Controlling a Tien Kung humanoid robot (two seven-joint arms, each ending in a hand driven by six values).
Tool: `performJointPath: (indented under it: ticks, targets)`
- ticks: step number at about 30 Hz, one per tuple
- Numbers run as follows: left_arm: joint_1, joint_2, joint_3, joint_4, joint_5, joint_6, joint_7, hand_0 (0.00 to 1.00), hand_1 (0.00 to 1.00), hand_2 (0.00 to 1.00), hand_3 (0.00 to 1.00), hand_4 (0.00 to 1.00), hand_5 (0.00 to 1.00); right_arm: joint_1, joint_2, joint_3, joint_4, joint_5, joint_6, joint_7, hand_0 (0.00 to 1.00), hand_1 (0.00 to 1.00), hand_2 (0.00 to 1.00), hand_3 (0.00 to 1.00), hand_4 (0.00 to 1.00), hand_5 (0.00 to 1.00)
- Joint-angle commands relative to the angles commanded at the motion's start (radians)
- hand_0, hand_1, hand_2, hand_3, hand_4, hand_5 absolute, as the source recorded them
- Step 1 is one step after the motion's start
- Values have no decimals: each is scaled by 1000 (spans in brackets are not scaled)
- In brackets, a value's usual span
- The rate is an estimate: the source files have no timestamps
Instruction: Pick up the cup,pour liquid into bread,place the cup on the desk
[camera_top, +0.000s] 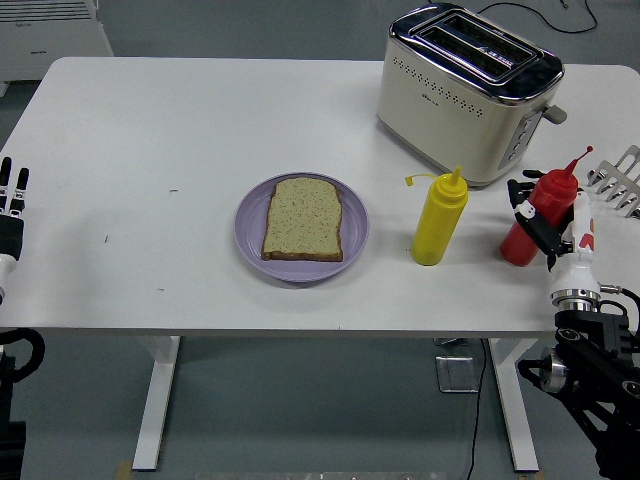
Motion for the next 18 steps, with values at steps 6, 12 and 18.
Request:
performJointPath:
  ticks: [6, 12, 18]
  targets:
    - [-3, 0, -1, 1, -1, -1, 0, 793, 761, 757, 691, 566, 998, -15, -6, 16, 26, -61, -8, -14, 649, 652, 729, 862, 864, 412]
    - [-5, 0, -5, 0, -1, -1, 0, 793, 761, 757, 691, 566, 998, -22, -8, 33, 34, -81, 2, -30, 771, 738, 863, 989, 870, 406]
    - [-7, 0, -5, 0, 0, -1, 0, 793, 761, 757, 691, 567, 998, -42, -7, 69, 71, -134, 3, -46, 864, 813, 960, 998, 873, 392]
